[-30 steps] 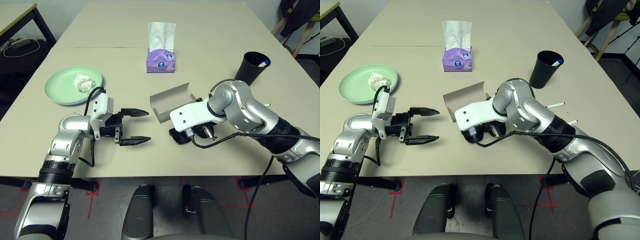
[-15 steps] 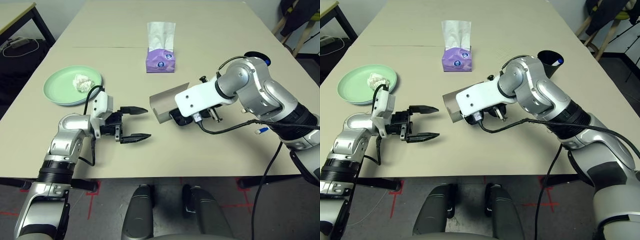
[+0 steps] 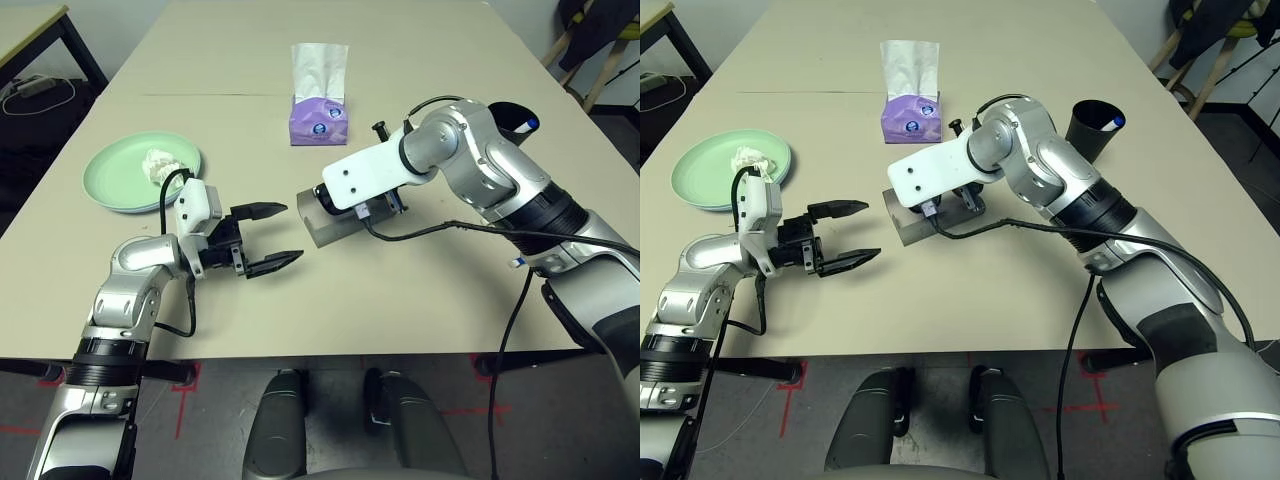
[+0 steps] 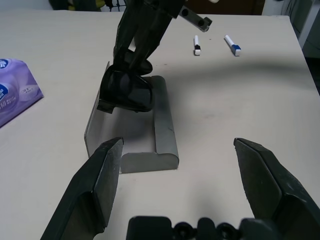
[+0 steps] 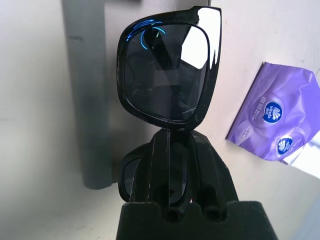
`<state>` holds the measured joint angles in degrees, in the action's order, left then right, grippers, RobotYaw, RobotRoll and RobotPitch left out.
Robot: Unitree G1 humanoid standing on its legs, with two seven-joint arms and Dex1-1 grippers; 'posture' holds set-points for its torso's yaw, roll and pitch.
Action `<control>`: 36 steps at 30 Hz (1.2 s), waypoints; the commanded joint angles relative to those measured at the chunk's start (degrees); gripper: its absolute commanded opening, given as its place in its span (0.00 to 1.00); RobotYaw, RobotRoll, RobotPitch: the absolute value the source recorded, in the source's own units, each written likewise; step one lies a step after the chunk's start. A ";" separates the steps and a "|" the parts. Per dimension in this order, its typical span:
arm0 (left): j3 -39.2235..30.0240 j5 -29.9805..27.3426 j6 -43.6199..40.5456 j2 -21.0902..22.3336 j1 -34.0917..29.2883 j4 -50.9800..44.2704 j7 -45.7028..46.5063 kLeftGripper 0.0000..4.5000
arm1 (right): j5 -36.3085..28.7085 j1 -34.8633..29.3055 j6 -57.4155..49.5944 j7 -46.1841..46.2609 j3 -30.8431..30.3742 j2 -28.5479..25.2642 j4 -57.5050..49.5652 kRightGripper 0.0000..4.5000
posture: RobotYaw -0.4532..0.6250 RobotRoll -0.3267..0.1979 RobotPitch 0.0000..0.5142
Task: Organize and tidy the items on the table.
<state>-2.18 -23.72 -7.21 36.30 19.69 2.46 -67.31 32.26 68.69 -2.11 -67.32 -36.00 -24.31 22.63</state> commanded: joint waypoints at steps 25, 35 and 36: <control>-0.13 -1.12 -2.56 0.82 -2.00 -4.47 1.09 1.00 | 2.98 -3.30 -1.36 -0.74 -0.50 3.35 -0.90 0.08 | 0.59 0.62 0.31; -0.07 -1.08 -2.62 0.92 -2.14 -4.93 1.19 1.00 | 4.31 -3.04 -1.19 0.93 -0.67 3.81 1.89 0.08 | 0.59 0.62 0.31; -0.06 -1.09 -2.65 0.95 -2.17 -4.99 1.19 1.00 | 4.37 -3.00 -1.20 0.99 -0.62 3.84 2.06 0.08 | 0.59 0.62 0.31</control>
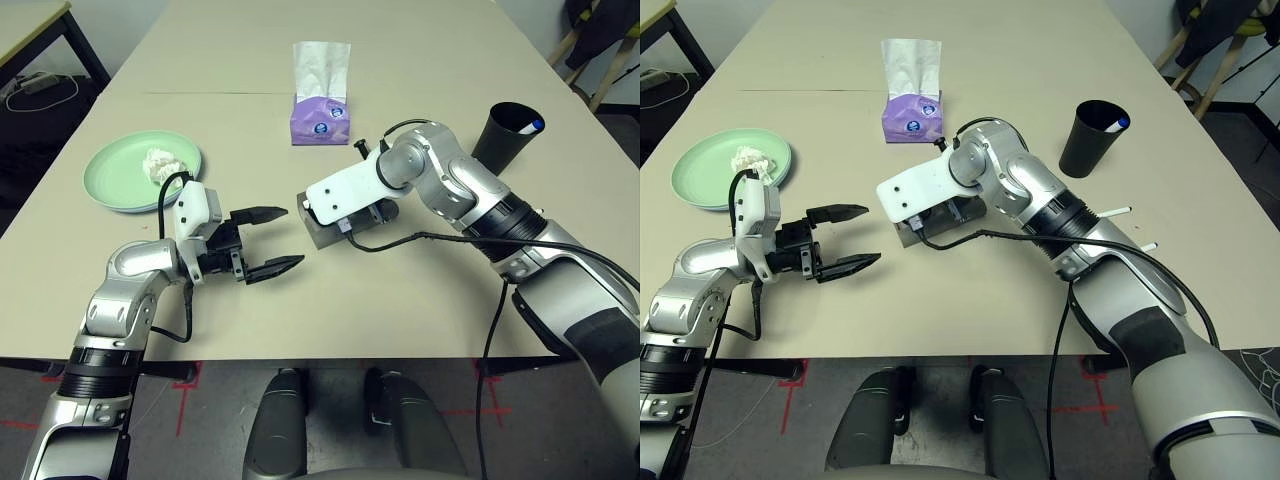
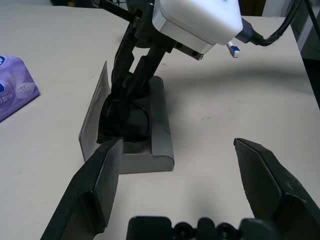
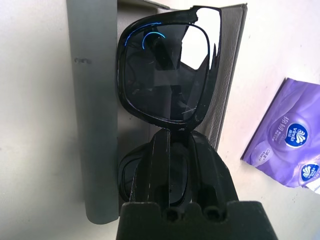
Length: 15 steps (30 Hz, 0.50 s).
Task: Organize and tidy the items on the table.
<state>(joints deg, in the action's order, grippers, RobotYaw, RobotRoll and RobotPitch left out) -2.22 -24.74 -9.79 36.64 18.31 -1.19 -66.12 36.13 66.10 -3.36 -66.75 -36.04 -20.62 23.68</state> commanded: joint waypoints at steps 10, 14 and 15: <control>0.06 0.06 0.01 0.77 -0.45 -0.81 -0.18 1.00 | 0.17 -1.30 -0.03 -0.56 -0.59 0.06 -0.13 0.08 | 0.59 0.62 0.31; 0.10 0.15 0.11 0.80 -0.23 -0.41 -0.20 1.00 | -0.35 -1.09 -0.39 -1.28 -0.26 0.31 -0.75 0.08 | 0.58 0.62 0.30; 0.10 0.22 0.23 0.80 -0.16 -0.30 -0.20 1.00 | -0.34 -1.02 -0.66 -1.02 -0.12 0.50 -0.77 0.16 | 0.58 0.62 0.30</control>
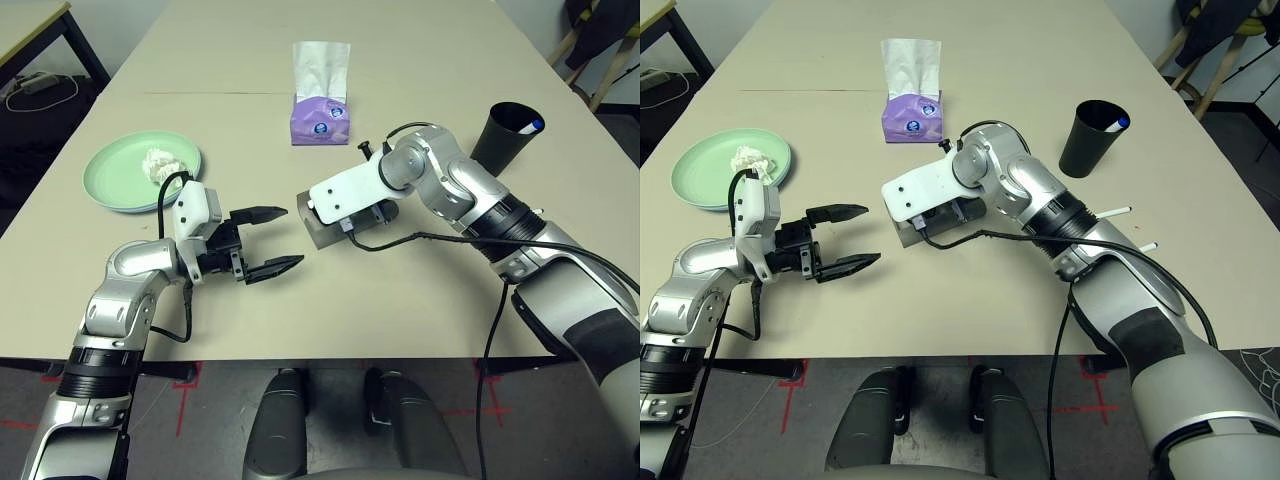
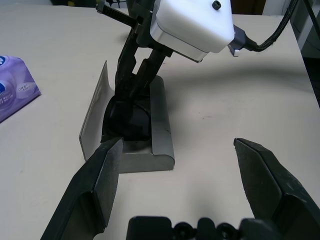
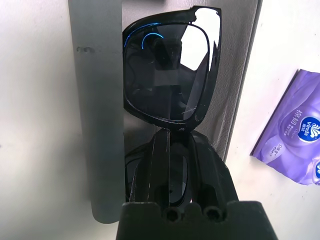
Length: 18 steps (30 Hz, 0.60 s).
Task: Organize and tidy the items on the table.
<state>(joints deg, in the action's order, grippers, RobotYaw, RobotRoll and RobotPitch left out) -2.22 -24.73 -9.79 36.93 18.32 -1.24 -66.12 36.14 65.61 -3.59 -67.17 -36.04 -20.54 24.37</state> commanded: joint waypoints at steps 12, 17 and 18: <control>0.09 0.24 0.43 0.67 0.22 0.82 -0.54 1.00 | -1.86 2.68 -1.55 0.62 2.72 0.55 -2.86 1.00 | 0.55 0.62 0.28; 0.26 0.32 0.50 0.76 1.05 1.44 -0.95 1.00 | -4.94 2.27 -3.79 -2.26 6.32 -3.20 -7.17 1.00 | 0.54 0.62 0.28; 0.21 0.31 0.57 0.86 1.12 1.61 -1.11 1.00 | -6.08 1.45 -4.92 -3.09 7.34 -4.03 -8.43 1.00 | 0.54 0.62 0.28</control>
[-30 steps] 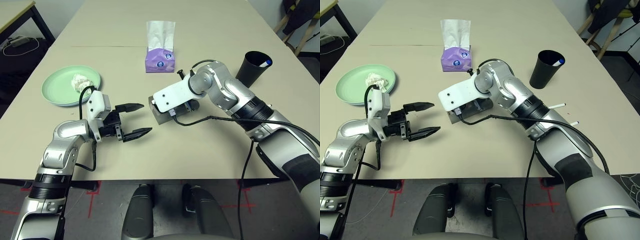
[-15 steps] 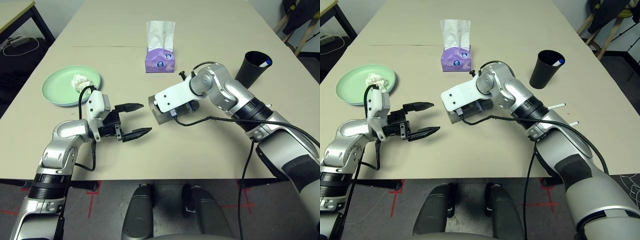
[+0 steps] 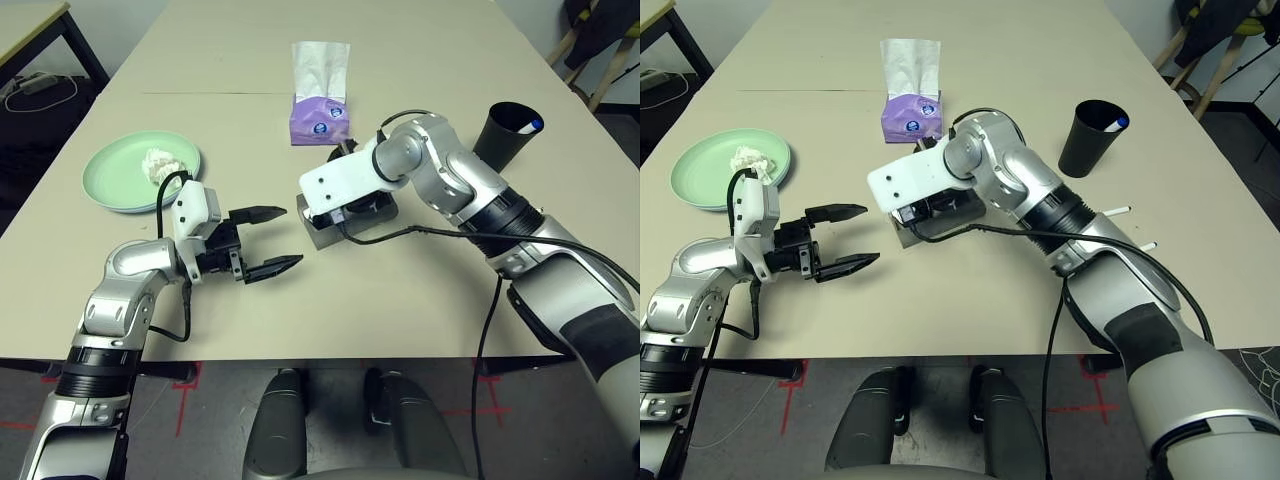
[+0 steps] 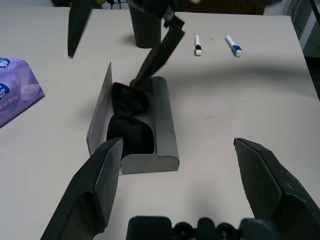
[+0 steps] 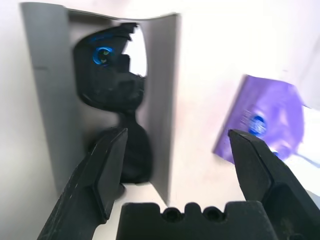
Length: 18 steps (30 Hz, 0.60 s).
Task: Organize and tidy the items on the table.
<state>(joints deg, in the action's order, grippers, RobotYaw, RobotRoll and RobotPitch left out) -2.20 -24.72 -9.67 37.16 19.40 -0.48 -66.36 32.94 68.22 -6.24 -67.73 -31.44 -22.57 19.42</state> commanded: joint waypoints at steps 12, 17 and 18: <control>0.22 0.15 0.99 0.15 1.44 3.19 -1.20 1.00 | -22.22 -18.75 -29.32 -2.11 24.04 -6.09 -20.39 1.00 | 0.49 0.62 0.28; 0.75 0.17 0.74 0.02 2.86 4.35 -1.73 1.00 | -32.21 -26.93 -27.07 4.86 33.19 -1.97 -20.85 1.00 | 0.48 0.62 0.29; 0.79 0.17 0.61 0.11 2.94 4.44 -1.89 1.00 | -35.04 -28.28 -25.50 6.23 35.35 -0.25 -20.43 1.00 | 0.48 0.62 0.29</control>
<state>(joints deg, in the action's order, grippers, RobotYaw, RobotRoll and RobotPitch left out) -2.08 -24.72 -9.13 37.16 22.47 3.33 -67.43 1.24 41.02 -33.45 -63.42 1.19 -23.51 -0.71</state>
